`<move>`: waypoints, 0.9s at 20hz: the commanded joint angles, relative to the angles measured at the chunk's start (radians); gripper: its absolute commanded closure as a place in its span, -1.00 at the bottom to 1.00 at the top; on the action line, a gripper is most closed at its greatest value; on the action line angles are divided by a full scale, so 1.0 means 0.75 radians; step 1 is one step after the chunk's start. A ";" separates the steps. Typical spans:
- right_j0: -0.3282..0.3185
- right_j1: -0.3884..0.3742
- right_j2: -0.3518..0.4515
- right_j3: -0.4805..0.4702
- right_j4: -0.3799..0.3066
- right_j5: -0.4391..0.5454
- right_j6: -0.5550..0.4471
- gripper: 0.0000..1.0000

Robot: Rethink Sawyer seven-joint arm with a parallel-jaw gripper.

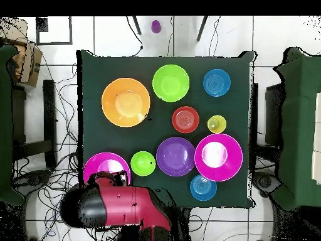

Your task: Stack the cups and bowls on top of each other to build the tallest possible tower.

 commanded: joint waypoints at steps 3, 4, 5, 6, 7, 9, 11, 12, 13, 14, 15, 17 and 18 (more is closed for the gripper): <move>0.009 0.403 0.003 -0.056 -0.059 -0.372 0.242 -1.00; 0.010 0.425 0.000 -0.063 -0.055 -0.393 0.236 -1.00; 0.011 0.445 -0.001 -0.067 -0.051 -0.412 0.230 -1.00; 0.010 0.462 0.000 -0.073 -0.047 -0.429 0.224 -1.00; 0.009 0.479 0.000 -0.079 -0.044 -0.446 0.218 -1.00; 0.006 0.510 0.001 -0.092 -0.035 -0.473 0.209 -1.00; 0.011 0.542 -0.006 -0.110 -0.026 -0.491 0.205 -1.00; 0.012 0.557 -0.006 -0.118 -0.023 -0.501 0.203 -1.00; 0.013 0.572 -0.007 -0.126 -0.020 -0.511 0.201 -1.00; 0.016 0.586 -0.010 -0.137 -0.017 -0.517 0.200 -1.00; 0.019 0.600 -0.014 -0.147 -0.015 -0.522 0.199 -1.00; 0.021 0.625 -0.016 -0.170 -0.011 -0.534 0.196 -1.00; 0.022 0.636 -0.017 -0.181 -0.011 -0.536 0.192 -1.00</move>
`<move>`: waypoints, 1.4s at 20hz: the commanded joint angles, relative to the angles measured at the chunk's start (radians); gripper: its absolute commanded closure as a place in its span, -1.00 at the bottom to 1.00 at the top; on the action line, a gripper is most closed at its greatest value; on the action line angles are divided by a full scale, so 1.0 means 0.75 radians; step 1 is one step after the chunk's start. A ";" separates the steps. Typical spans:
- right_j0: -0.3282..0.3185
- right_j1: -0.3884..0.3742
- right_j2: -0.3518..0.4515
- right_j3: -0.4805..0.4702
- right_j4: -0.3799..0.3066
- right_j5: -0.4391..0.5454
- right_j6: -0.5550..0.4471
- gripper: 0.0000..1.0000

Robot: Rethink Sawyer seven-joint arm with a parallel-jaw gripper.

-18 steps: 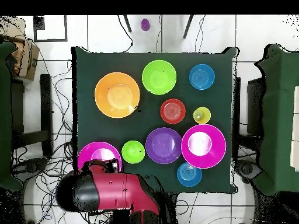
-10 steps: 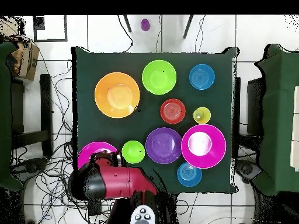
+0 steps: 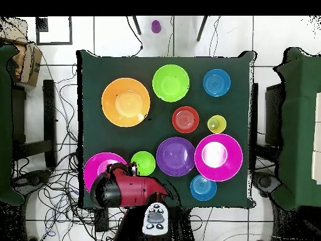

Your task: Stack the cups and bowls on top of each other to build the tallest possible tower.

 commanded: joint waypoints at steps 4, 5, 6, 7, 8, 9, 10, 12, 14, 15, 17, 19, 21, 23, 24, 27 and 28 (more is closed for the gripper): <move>0.009 0.186 0.039 -0.160 -0.016 -0.074 0.178 -1.00; 0.008 0.191 0.037 -0.169 -0.017 -0.069 0.173 -1.00; 0.004 0.195 0.038 -0.175 -0.018 -0.064 0.170 -1.00; 0.002 0.197 0.038 -0.183 -0.018 -0.063 0.169 -1.00; -0.002 0.196 0.039 -0.189 -0.020 -0.059 0.166 -1.00; -0.007 0.194 0.041 -0.195 -0.021 -0.055 0.162 -1.00; -0.008 0.191 0.041 -0.204 -0.020 -0.042 0.158 -1.00; -0.007 0.186 0.034 -0.220 -0.015 -0.017 0.154 -1.00; -0.007 0.186 0.028 -0.237 -0.011 0.005 0.149 -1.00; -0.009 0.187 0.027 -0.246 -0.011 0.015 0.146 -1.00; -0.015 0.204 0.030 -0.269 -0.014 0.014 0.139 -1.00; -0.021 0.228 0.034 -0.295 -0.016 0.010 0.132 -1.00; -0.022 0.253 0.035 -0.322 -0.017 0.008 0.128 -1.00; -0.021 0.275 0.041 -0.345 -0.021 -0.007 0.127 -1.00; -0.014 0.281 0.038 -0.355 -0.023 -0.006 0.125 -1.00; -0.018 0.270 0.048 -0.348 -0.025 -0.005 0.133 -1.00; -0.021 0.258 0.052 -0.342 -0.026 0.003 0.134 -1.00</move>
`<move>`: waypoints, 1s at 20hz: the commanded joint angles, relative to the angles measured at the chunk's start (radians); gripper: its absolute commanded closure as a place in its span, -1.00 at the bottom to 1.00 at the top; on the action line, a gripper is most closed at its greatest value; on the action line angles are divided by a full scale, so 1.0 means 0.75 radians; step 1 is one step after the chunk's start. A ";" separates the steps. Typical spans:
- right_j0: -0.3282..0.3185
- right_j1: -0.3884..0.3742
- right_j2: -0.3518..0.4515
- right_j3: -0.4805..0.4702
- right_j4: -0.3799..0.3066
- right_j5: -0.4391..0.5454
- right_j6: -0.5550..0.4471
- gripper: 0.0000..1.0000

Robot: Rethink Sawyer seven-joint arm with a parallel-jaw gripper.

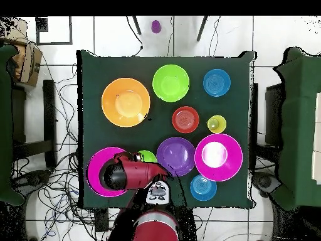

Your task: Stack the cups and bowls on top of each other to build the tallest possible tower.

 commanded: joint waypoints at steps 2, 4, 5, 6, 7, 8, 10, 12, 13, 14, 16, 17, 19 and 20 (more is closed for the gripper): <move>-0.020 0.026 0.083 -0.138 -0.025 0.031 0.135 -1.00; -0.019 0.005 0.083 -0.131 -0.025 0.048 0.134 -1.00; -0.018 -0.003 0.081 -0.125 -0.024 0.051 0.137 -1.00; -0.018 -0.013 0.082 -0.120 -0.025 0.057 0.136 -1.00; -0.021 -0.026 0.084 -0.110 -0.028 0.061 0.135 -1.00; -0.021 -0.049 0.082 -0.095 -0.029 0.070 0.136 -1.00; -0.017 -0.152 0.079 -0.038 -0.026 0.126 0.137 -1.00; -0.011 -0.275 0.074 0.002 -0.006 0.260 0.126 -1.00; -0.008 -0.331 0.069 0.015 0.004 0.329 0.120 -1.00; -0.008 -0.364 0.069 0.020 0.011 0.374 0.116 -1.00; -0.012 -0.395 0.073 0.022 0.015 0.422 0.114 -1.00; -0.012 -0.399 0.073 0.021 0.013 0.431 0.115 -1.00; -0.016 -0.396 0.081 0.021 0.009 0.425 0.121 -1.00; -0.017 -0.392 0.083 0.021 0.007 0.420 0.126 -1.00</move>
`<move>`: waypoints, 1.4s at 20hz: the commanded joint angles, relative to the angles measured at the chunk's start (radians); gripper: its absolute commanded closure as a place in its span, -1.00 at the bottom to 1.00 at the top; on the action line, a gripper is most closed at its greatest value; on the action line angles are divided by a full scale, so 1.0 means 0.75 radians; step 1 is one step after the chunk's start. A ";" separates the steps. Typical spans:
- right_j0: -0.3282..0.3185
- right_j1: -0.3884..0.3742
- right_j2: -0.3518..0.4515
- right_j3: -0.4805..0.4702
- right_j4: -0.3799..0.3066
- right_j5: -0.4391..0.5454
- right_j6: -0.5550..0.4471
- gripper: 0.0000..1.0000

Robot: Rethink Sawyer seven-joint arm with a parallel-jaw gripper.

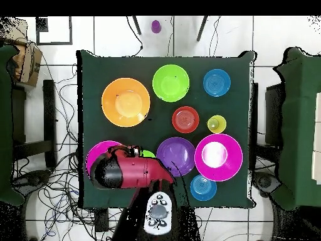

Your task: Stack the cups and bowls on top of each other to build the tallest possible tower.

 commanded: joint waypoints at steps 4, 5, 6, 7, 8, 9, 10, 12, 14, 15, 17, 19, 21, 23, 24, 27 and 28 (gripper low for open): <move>-0.021 -0.068 0.088 0.017 -0.009 0.152 0.140 -1.00; -0.023 -0.054 0.088 0.013 -0.015 0.137 0.142 -1.00; -0.024 -0.043 0.089 0.012 -0.018 0.122 0.144 -1.00; -0.026 -0.034 0.090 0.010 -0.021 0.110 0.145 -1.00; -0.026 -0.025 0.090 0.007 -0.023 0.101 0.147 -1.00; -0.026 -0.016 0.089 0.002 -0.024 0.096 0.147 -1.00; -0.025 -0.006 0.089 -0.003 -0.025 0.087 0.149 -1.00; -0.026 0.015 0.090 -0.010 -0.026 0.063 0.155 -1.00; -0.033 0.034 0.098 -0.013 -0.028 0.041 0.155 -1.00; -0.035 0.039 0.100 -0.014 -0.028 0.033 0.155 -1.00; -0.040 0.050 0.103 -0.016 -0.029 0.018 0.157 -1.00; -0.042 0.059 0.104 -0.018 -0.030 0.005 0.160 -1.00; -0.039 0.067 0.101 -0.023 -0.031 0.002 0.162 -1.00; -0.035 0.075 0.095 -0.026 -0.038 0.007 0.155 -1.00; -0.034 0.081 0.094 -0.027 -0.043 0.006 0.152 -1.00; -0.029 0.102 0.093 -0.032 -0.047 0.007 0.149 -1.00; -0.027 0.105 0.094 -0.034 -0.048 0.003 0.148 -1.00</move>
